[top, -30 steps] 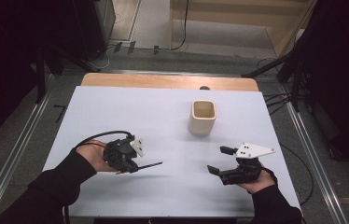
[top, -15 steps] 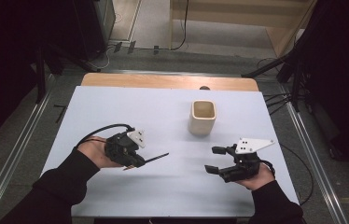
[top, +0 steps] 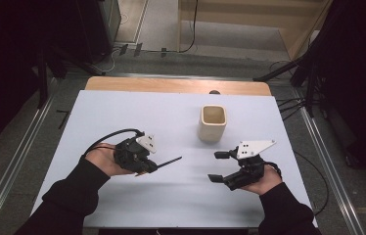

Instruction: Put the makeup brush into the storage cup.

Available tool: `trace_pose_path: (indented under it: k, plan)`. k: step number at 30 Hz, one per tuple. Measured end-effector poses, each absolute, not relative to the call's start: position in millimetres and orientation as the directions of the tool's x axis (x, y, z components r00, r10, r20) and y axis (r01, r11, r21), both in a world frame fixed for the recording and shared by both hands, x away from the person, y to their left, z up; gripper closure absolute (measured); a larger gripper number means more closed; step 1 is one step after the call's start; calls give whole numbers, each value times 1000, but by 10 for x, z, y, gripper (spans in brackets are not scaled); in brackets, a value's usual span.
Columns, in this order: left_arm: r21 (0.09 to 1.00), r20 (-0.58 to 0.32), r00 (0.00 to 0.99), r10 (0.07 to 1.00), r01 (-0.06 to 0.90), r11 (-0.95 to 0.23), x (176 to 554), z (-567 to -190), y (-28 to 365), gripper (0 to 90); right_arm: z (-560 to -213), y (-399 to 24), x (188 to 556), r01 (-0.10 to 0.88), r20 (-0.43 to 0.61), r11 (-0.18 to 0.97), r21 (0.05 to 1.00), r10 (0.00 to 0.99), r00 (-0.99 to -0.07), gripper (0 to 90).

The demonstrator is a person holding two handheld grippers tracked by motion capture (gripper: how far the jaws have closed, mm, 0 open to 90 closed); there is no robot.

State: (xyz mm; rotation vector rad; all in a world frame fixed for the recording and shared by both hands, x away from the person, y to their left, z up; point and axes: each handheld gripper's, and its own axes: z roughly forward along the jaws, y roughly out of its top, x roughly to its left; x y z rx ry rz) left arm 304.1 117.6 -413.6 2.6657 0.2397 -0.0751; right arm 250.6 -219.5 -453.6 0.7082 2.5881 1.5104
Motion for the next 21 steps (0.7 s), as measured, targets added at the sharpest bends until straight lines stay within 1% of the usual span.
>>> trace_pose_path:
  k: [5,10,11,15,21]
  plan:
    - [439,-85,985,153,175,-881,3053,-4149,1157,843,-4507,-2123,2587,343,162,437,832,400,-902,216]
    - [426,-96,985,141,169,-889,3047,-4186,1125,843,-4492,-2030,2639,340,152,481,808,388,-909,224]
    - [420,-99,987,126,156,-894,3053,-4199,1113,843,-4494,-1990,2652,335,151,494,803,375,-915,228]
    - [419,-114,986,118,155,-895,3052,-4212,1087,843,-4494,-1927,2676,315,149,512,799,338,-929,244]
    - [406,-123,988,90,133,-904,3032,-4229,1008,843,-4492,-1851,2716,307,153,535,787,313,-937,257]
